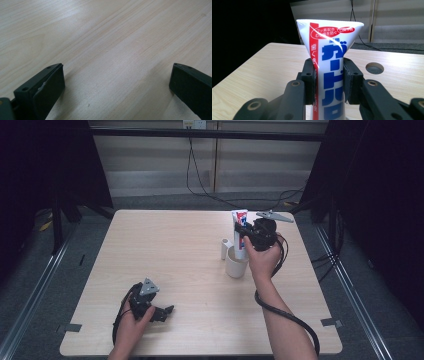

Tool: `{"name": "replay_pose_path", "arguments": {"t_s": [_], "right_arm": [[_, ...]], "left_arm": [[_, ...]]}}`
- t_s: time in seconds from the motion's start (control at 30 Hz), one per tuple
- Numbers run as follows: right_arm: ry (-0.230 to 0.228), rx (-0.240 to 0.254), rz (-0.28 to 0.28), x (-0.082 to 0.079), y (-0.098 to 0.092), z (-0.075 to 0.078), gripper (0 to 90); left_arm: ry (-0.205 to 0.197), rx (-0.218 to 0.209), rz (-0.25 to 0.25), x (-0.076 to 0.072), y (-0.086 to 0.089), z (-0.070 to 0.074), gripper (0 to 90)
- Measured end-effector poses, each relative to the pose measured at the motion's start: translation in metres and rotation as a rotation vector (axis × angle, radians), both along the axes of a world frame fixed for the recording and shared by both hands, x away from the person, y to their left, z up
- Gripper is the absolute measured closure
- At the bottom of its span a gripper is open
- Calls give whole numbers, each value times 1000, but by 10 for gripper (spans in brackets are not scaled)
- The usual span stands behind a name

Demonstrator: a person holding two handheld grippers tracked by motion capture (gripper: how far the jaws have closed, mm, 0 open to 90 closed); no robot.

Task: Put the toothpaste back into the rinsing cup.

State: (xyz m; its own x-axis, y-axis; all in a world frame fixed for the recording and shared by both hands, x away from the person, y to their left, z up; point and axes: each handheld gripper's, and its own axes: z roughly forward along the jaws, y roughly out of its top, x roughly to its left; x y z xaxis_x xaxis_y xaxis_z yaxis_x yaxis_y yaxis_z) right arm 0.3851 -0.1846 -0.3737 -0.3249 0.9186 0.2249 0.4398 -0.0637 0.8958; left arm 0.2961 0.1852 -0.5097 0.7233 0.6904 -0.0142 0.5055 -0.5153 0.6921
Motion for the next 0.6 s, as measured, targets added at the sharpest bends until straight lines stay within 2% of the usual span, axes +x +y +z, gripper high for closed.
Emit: {"name": "replay_pose_path", "arguments": {"t_s": [0.6], "right_arm": [[1,-17,-8,-2,-2,-6,671]], "left_arm": [[0,0,0,0,0,0,0]]}}
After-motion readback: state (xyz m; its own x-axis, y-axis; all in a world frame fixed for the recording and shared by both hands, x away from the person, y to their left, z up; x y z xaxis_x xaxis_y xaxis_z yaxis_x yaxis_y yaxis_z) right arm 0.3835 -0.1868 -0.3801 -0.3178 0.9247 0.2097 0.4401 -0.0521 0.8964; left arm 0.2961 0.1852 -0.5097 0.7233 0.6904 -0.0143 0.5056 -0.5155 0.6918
